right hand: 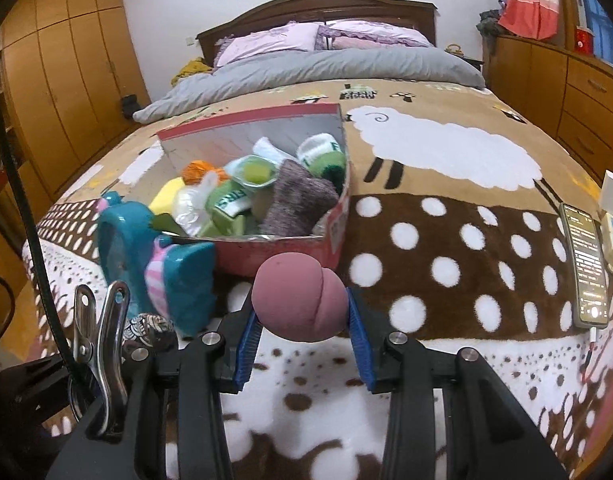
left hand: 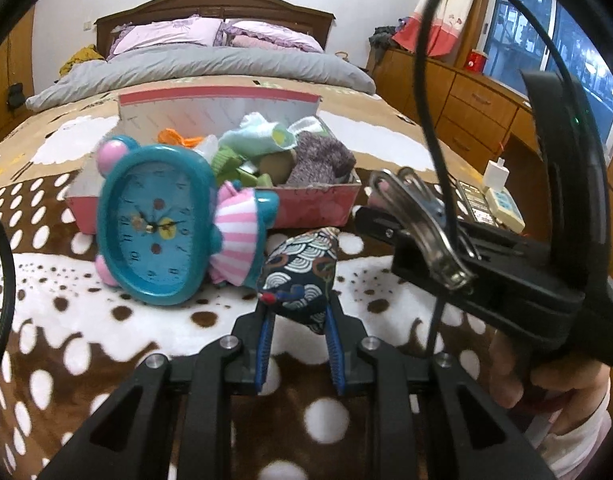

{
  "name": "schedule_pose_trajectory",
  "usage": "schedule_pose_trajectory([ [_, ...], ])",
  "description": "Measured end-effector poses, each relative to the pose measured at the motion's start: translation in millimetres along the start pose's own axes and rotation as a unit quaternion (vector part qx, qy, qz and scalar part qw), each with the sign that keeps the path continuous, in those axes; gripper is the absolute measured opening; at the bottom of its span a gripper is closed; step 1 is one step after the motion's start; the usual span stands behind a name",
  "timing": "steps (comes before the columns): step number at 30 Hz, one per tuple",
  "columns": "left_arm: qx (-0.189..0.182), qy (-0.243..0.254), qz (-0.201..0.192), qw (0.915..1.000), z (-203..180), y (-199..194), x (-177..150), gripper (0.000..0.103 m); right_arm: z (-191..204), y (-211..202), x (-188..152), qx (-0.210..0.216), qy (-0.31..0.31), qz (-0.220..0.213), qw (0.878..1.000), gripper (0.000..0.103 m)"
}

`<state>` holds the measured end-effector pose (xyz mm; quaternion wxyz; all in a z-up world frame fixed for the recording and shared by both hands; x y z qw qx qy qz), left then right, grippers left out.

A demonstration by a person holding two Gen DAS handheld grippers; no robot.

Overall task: Organize soft objects
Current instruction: 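Carry the patterned pouch with the left tool while the right tool carries the pink sponge over the box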

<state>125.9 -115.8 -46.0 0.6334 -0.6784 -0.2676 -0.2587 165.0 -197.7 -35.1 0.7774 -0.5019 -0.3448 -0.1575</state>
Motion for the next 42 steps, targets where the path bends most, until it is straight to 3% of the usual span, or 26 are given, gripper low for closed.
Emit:
schedule_pose_trajectory([
  [19, 0.058, -0.004, -0.006, 0.9983, 70, -25, -3, 0.025, 50, -12, 2, 0.021, -0.029, -0.004, 0.999, 0.041],
  [42, 0.119, -0.013, -0.013, 0.9927, 140, -21, 26, 0.025, 44, -8, 18, 0.017, -0.026, -0.008, 0.999, 0.041],
])
Point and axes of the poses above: each gripper's, at about its wrist camera, not at the fingertips, and y roughly the way its jaws point, z to its left, x to its top, the point moved 9 cm from there along y, roughly the way its jaws point, and after that the axes turned 8 degrees about x, right-handed, at the moved point
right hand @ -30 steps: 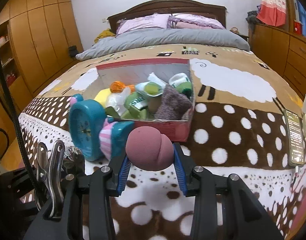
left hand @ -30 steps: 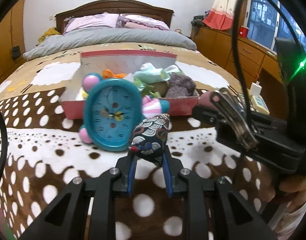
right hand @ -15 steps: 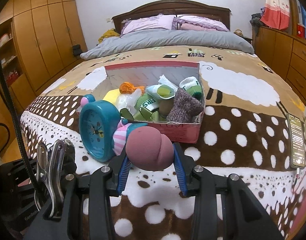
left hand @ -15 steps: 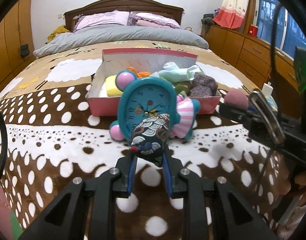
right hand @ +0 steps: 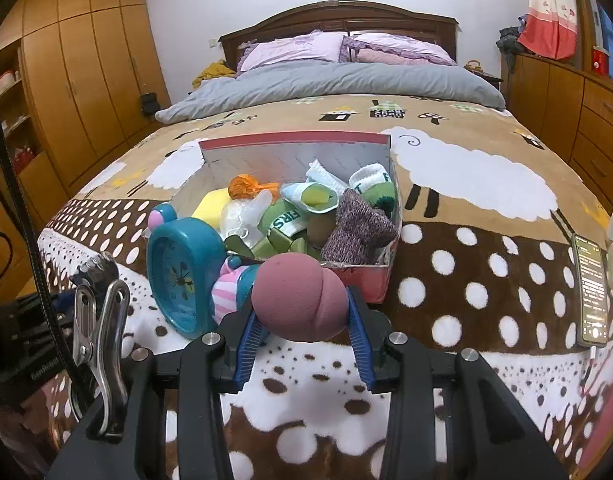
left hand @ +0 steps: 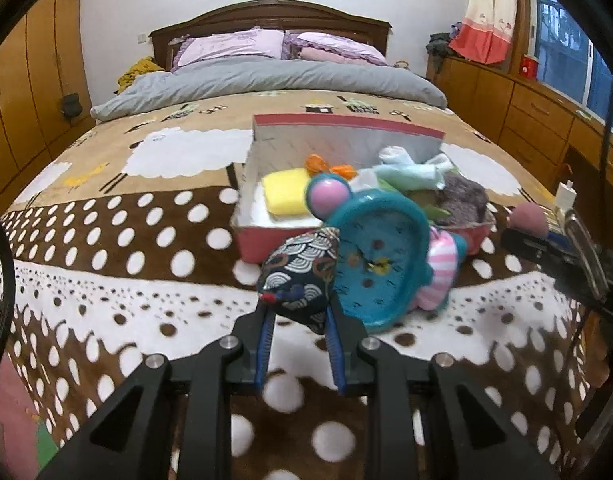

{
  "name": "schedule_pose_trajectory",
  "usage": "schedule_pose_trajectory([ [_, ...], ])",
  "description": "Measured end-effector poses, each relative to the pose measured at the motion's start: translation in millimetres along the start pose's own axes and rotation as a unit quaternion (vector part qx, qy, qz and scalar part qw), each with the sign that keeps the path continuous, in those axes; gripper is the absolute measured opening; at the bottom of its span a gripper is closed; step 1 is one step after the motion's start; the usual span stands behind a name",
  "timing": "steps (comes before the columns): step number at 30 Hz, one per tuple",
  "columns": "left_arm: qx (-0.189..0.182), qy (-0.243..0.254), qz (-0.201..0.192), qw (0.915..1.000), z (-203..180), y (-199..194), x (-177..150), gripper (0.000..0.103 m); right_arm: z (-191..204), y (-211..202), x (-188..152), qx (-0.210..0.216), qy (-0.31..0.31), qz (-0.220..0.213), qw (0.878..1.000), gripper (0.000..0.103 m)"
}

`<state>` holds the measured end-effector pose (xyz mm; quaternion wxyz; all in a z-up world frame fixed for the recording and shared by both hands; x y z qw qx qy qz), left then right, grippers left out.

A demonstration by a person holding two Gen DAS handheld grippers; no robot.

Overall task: Organize soft objects
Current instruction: 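Carry the patterned pouch with the left tool while the right tool carries the pink sponge over the box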

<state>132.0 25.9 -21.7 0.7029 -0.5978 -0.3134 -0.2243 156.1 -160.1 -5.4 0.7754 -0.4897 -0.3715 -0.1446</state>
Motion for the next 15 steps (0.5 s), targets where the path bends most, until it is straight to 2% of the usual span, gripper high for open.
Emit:
schedule_pose_trajectory([
  [7, -0.003, -0.018, 0.003, 0.9998, 21, 13, 20, 0.025, -2, 6, 10, 0.000, -0.002, -0.001, 1.000, 0.041],
  [15, 0.003, -0.004, -0.007, 1.0000, 27, 23, 50, 0.025, -4, 14, 28, -0.005, -0.008, -0.005, 1.000, 0.041],
])
Point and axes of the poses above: each gripper's, at about its wrist camera, not at the fingertips, and y roughly the way its jaws point, z to its left, x to its top, the point moved 9 cm from there along y, roughly the way its jaws point, and after that the axes turned 8 degrees about x, right-handed, at the moved point
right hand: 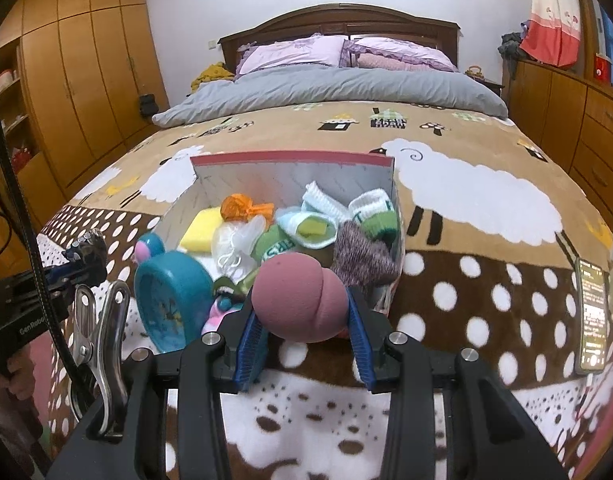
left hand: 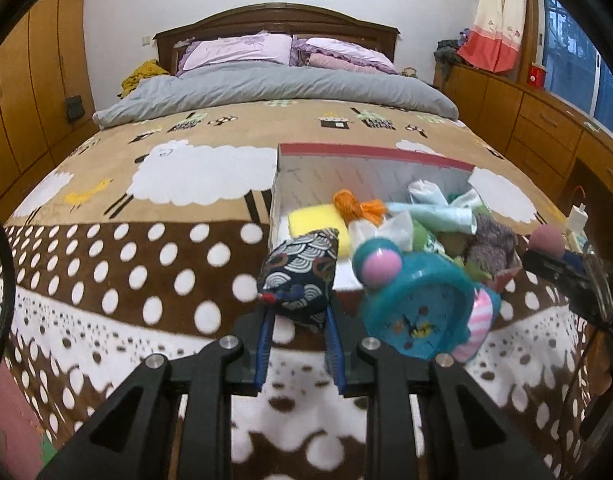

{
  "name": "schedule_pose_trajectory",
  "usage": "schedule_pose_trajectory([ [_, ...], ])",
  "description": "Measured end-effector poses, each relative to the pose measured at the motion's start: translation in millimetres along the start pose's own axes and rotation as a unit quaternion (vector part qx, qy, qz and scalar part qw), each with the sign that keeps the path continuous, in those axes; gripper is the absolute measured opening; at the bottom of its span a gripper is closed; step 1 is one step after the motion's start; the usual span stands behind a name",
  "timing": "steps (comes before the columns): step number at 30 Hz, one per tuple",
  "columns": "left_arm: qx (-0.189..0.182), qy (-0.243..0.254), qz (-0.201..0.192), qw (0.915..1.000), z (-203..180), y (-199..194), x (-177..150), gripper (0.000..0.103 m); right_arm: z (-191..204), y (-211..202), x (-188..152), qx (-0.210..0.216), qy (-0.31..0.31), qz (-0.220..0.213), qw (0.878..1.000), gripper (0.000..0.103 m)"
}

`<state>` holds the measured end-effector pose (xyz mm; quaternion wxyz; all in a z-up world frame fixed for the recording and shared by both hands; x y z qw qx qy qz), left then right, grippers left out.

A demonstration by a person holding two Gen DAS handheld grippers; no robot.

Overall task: Organize soft objects
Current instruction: 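Carry the patterned pouch with the left tool while the right tool carries the pink sponge over the box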

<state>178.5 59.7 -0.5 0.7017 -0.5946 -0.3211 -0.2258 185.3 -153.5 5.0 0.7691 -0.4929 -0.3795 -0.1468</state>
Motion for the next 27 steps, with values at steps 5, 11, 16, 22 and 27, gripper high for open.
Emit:
schedule_pose_trajectory([
  [5, -0.004, 0.018, -0.010, 0.9998, -4, 7, 19, 0.025, -4, 5, 14, -0.006, -0.006, -0.003, 1.000, 0.041],
  [11, -0.026, 0.038, 0.001, 0.9989, -12, 26, 39, 0.025, -8, 16, 32, -0.010, -0.011, 0.000, 1.000, 0.041],
  [16, -0.024, 0.057, -0.003, 0.9981, -18, 46, 56, 0.025, -10, 29, 45, -0.010, -0.019, 0.007, 1.000, 0.041],
  [22, -0.029, 0.071, 0.004, 0.9970, -24, 73, 69, 0.025, -11, 48, 54, -0.004, -0.026, 0.019, 0.999, 0.041],
  [27, -0.031, 0.073, 0.014, 0.9967, -28, 93, 71, 0.025, -7, 67, 59, -0.001, -0.043, 0.033, 0.999, 0.041],
])
Point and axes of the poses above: each gripper's, at about its wrist camera, not at the fingertips, and y roughly the way its jaws point, z to its left, x to its top, the point moved 9 cm from there along y, roughly the way its jaws point, and after that the axes turned 8 degrees about x, right-handed, at the moved point
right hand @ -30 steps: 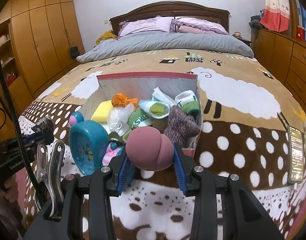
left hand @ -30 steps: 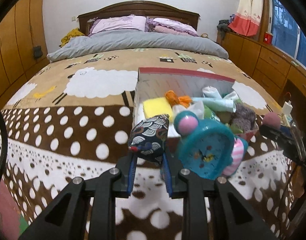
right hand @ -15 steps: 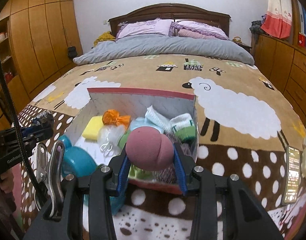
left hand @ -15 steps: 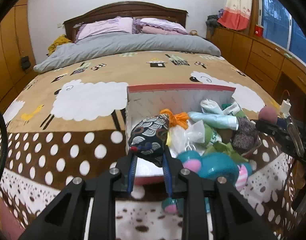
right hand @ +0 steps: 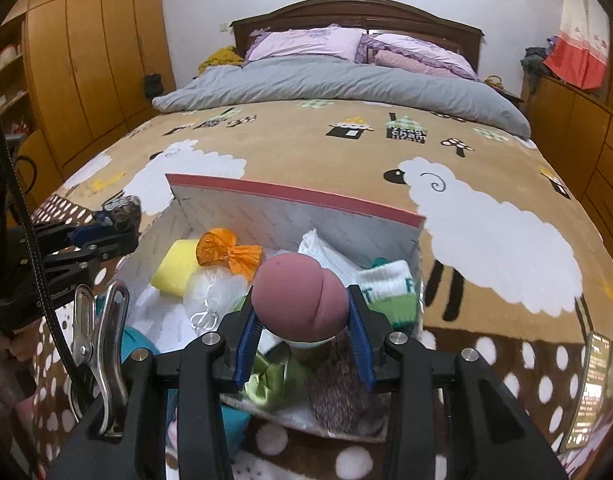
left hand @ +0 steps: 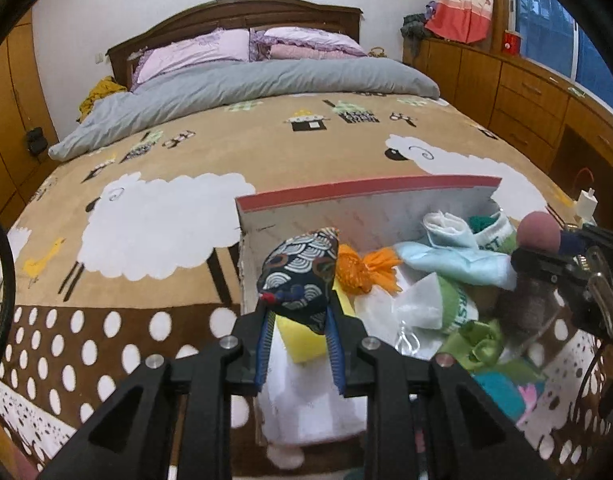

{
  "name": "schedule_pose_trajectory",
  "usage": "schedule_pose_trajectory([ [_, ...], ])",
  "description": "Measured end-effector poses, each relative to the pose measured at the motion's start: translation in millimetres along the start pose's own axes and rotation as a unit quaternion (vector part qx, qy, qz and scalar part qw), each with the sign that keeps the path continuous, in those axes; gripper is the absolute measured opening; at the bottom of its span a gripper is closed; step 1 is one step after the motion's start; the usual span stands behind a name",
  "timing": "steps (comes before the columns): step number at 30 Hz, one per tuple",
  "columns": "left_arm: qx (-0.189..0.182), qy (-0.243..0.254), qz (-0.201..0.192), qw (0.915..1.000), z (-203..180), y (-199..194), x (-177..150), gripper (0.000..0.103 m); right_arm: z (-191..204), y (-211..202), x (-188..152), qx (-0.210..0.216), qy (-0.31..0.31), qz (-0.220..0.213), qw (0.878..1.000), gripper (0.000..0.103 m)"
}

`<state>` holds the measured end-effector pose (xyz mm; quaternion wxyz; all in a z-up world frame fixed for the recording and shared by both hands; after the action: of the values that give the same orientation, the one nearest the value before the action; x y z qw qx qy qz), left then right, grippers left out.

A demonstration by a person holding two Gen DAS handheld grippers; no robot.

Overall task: Organize soft objects
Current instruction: 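Carry the patterned pouch with the left tool while the right tool carries the pink sponge over the box, then open the right tool to drop the pink sponge while the left tool releases the pouch into the box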

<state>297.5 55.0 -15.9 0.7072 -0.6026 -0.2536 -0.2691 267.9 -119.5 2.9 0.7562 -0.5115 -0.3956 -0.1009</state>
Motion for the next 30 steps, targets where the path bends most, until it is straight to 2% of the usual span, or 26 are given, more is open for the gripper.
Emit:
schedule_pose_trajectory([
  [13, -0.021, 0.024, 0.030, 0.9991, -18, 38, -2, 0.025, 1, 36, 8, 0.019, -0.018, 0.022, 0.999, 0.041],
  [24, -0.030, 0.040, 0.035, 0.9981, -27, 46, -1, 0.026, 0, 49, 1, 0.029, -0.017, 0.042, 0.999, 0.042],
  [30, -0.039, 0.039, 0.024, 0.9982, -29, 42, 4, 0.048, 0, 53, 1, 0.031, -0.008, 0.045, 0.998, 0.051],
])
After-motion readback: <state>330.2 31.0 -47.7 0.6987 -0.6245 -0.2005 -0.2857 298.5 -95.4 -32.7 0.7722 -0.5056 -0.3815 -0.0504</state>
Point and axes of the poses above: each gripper's, at about its wrist camera, not at the fingertips, and y roughly the way its jaws point, z to its left, x to its top, the point moved 9 cm from there along y, roughly the way its jaws point, and after that the axes turned 8 degrees about x, right-handed, at the moved point
